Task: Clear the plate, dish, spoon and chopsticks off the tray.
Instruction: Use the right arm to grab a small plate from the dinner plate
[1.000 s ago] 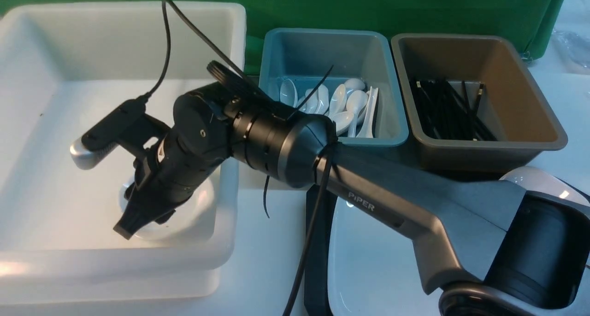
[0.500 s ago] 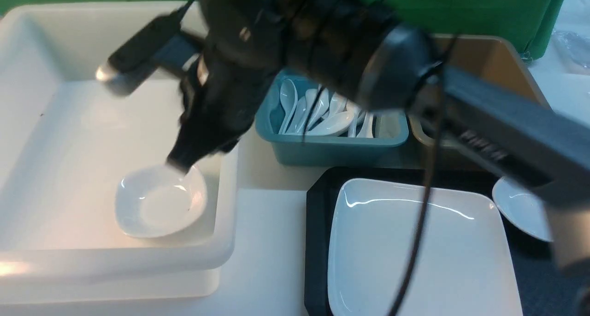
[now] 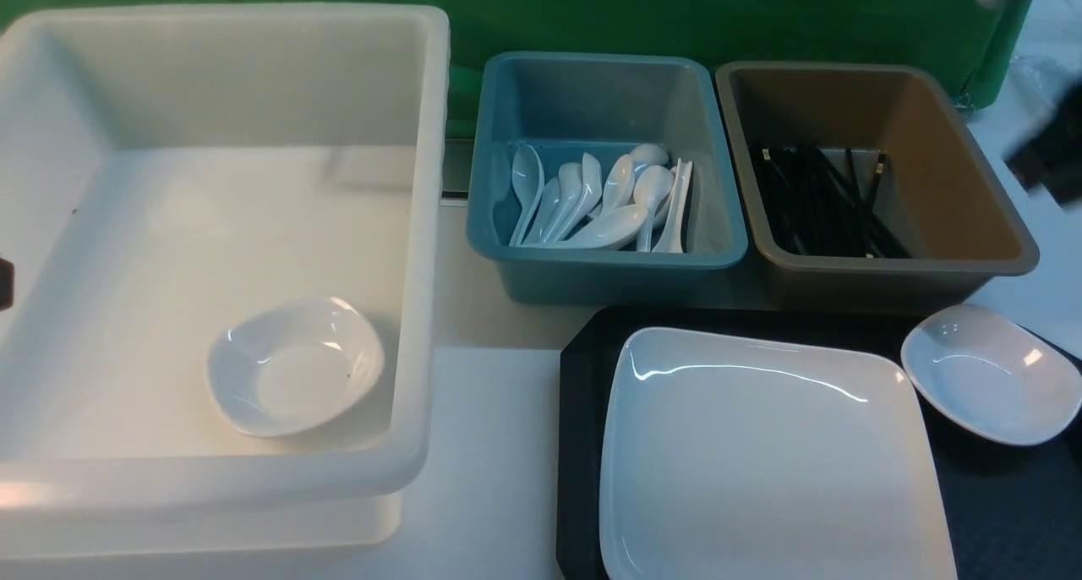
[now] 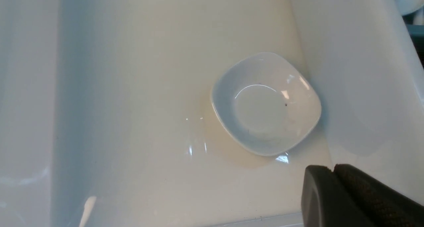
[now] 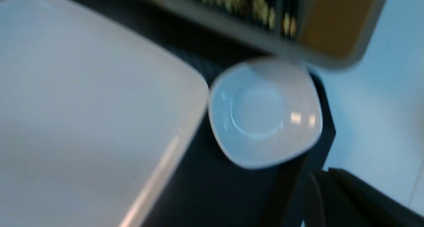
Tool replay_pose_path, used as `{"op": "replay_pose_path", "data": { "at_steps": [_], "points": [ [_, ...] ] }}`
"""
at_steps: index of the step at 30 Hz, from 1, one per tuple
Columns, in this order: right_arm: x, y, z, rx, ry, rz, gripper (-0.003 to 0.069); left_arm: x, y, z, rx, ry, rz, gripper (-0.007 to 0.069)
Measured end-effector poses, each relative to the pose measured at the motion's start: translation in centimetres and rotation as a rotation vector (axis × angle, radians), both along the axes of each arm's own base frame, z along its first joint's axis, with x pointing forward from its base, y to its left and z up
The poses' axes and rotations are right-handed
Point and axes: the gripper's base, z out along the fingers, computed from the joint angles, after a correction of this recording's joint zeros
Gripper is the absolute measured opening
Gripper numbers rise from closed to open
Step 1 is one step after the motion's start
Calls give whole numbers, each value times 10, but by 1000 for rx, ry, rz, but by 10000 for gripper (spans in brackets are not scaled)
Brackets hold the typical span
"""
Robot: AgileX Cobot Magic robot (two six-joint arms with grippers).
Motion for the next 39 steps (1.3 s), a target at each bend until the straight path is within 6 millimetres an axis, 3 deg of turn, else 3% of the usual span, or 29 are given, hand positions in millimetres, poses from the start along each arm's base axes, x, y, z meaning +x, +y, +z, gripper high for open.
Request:
{"op": "replay_pose_path", "data": {
  "at_steps": [4, 5, 6, 8, 10, 13, 21, 25, 31, 39],
  "points": [
    [-7, -38, -75, 20, 50, -104, 157, 0, -1, 1, -13, -8, -3, 14],
    [-10, -40, -94, 28, 71, -108, 211, 1, -1, 1, -14, -9, -4, 14],
    [-10, -40, -96, 31, 70, -108, 211, 1, -1, 1, -16, -9, -4, 14],
    [-8, -38, -120, 45, 67, -87, 335, 1, -2, 1, -22, -12, -7, 14],
    [-2, -34, -128, 44, 46, -51, 418, 1, -2, 1, -22, -12, -7, 14],
    [5, -25, -135, 36, 38, 11, 461, 1, -2, 1, -25, -12, -8, 14],
    [16, -17, -172, 17, 156, 82, 472, 1, -3, 1, -30, -12, -14, 14],
    [18, -17, -179, 8, 168, 89, 472, 2, -9, 3, -25, -45, -79, 14],
    [22, -18, -179, -6, 131, 106, 472, 12, -46, 7, -86, -129, -360, 14],
    [23, -19, -179, -20, 125, 117, 472, 38, -104, -16, -68, -73, -580, 14]
  ]
}}
